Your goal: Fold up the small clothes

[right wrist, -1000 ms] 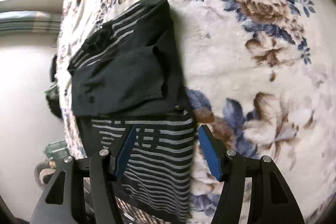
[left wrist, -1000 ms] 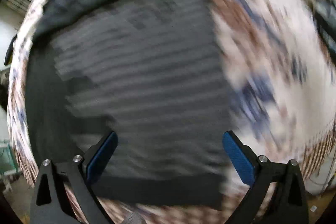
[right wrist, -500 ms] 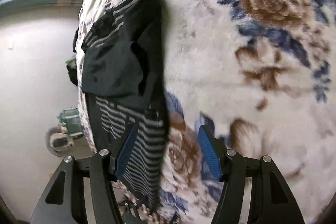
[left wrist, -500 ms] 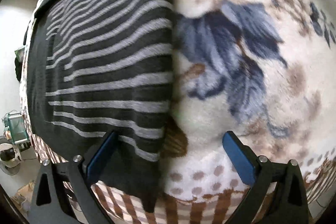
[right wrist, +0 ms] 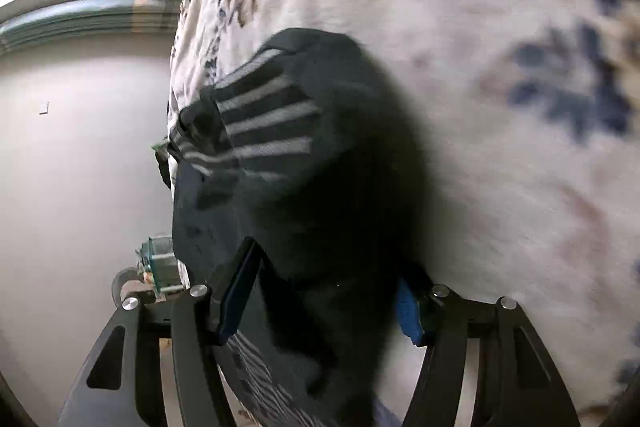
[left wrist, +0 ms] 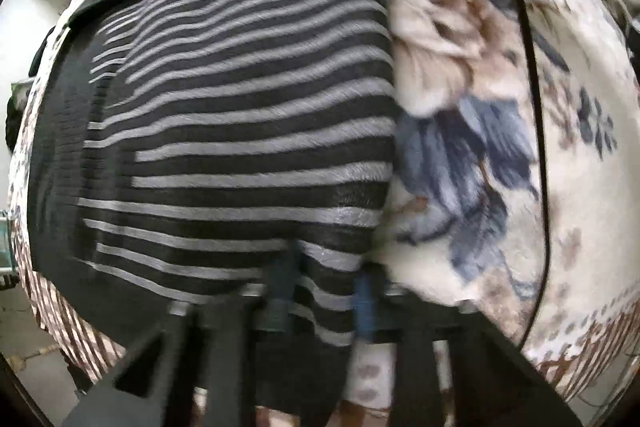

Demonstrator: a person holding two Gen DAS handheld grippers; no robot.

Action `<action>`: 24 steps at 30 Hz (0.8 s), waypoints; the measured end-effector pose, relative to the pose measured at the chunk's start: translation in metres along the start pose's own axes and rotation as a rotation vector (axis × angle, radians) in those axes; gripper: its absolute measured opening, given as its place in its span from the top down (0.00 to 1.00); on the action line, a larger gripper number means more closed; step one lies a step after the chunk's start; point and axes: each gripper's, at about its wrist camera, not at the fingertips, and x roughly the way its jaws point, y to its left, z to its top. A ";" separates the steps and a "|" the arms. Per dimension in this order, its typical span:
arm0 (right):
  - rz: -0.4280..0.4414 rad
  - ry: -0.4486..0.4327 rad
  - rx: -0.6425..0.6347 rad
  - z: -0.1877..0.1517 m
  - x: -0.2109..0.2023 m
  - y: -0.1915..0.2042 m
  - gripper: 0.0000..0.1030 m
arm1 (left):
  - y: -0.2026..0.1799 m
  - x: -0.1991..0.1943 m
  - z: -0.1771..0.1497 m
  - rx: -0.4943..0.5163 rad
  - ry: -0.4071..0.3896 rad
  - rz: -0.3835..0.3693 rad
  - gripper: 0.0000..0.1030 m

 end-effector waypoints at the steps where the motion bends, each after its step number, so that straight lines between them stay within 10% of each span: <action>1: -0.014 -0.011 -0.008 0.000 0.003 0.004 0.58 | 0.006 0.000 0.003 -0.008 -0.001 -0.011 0.94; 7: -0.078 -0.048 -0.075 -0.001 0.003 0.027 0.84 | 0.051 -0.011 0.014 -0.116 -0.048 -0.046 0.95; 17: -0.088 -0.120 -0.170 -0.013 -0.025 0.114 0.88 | 0.123 -0.085 0.017 -0.249 -0.206 0.009 0.95; 24: -0.106 -0.154 -0.172 -0.018 -0.015 0.201 0.89 | 0.181 -0.110 -0.037 -0.360 -0.237 -0.001 0.95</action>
